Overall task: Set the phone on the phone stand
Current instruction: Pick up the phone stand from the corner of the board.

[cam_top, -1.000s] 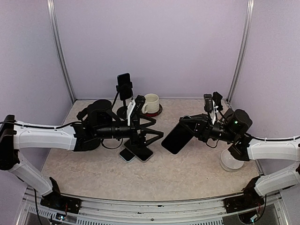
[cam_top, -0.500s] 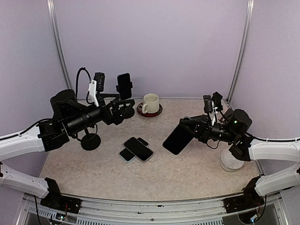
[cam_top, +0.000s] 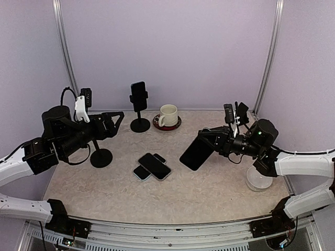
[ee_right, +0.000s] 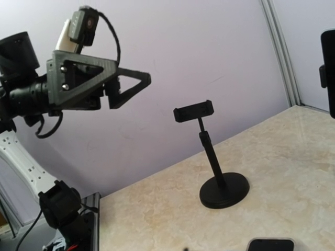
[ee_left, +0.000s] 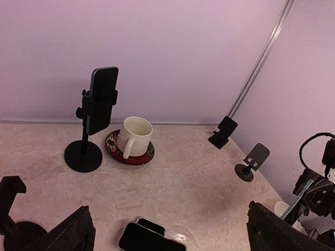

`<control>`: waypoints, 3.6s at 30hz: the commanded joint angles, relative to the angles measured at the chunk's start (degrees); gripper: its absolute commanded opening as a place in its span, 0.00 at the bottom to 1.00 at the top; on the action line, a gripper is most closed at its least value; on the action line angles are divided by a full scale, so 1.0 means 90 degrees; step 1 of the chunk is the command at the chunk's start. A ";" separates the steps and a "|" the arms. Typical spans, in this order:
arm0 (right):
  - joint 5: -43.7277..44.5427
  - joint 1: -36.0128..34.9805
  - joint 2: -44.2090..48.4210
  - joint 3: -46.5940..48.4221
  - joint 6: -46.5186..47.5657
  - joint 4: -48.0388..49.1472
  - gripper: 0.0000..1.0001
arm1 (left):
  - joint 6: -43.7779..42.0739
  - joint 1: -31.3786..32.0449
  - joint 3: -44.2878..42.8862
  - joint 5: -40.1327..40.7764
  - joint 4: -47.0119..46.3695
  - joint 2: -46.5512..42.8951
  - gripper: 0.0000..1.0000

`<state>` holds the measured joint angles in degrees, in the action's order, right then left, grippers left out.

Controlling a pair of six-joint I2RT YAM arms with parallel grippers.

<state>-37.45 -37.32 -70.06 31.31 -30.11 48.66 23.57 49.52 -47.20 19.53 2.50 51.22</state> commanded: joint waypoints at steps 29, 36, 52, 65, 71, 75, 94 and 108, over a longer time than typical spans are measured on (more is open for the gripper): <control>-0.0109 0.0093 -0.0525 0.0416 0.0044 0.0187 0.00 | 0.0517 -0.3471 0.0603 -0.2198 0.1667 -0.0956 0.92; -0.0156 0.0121 -0.0365 0.0279 0.0128 0.0064 0.00 | 0.0469 -0.4103 0.0888 -0.3046 0.1326 -0.0677 0.90; -0.0160 0.0143 -0.0139 0.0067 0.0135 0.0029 0.00 | 0.0371 -0.4206 0.1108 -0.2597 0.0885 -0.0371 0.68; -0.0196 0.0143 -0.0233 0.0035 0.0025 0.0187 0.00 | 0.0412 -0.4211 0.1201 -0.2517 0.0460 -0.0130 0.54; -0.0130 0.0153 -0.0265 0.0042 0.0076 0.0158 0.00 | 0.0433 -0.4261 0.1242 -0.2525 0.0435 -0.0079 0.49; -0.0218 0.0153 -0.0372 0.0092 0.0063 0.0183 0.00 | 0.0414 -0.4306 0.1231 -0.2595 0.0408 -0.0022 0.45; -0.0196 0.0173 -0.0421 0.0138 0.0098 0.0091 0.00 | 0.0457 -0.4408 0.1299 -0.3091 0.0133 0.0070 0.21; -0.0289 0.0204 -0.0366 0.0413 0.0251 -0.0319 0.00 | 0.0377 -0.4408 0.1293 -0.3513 -0.0178 -0.0094 0.01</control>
<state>-39.20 -36.03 -74.35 32.03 -29.30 45.98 27.55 10.09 -36.03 -7.97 5.17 51.48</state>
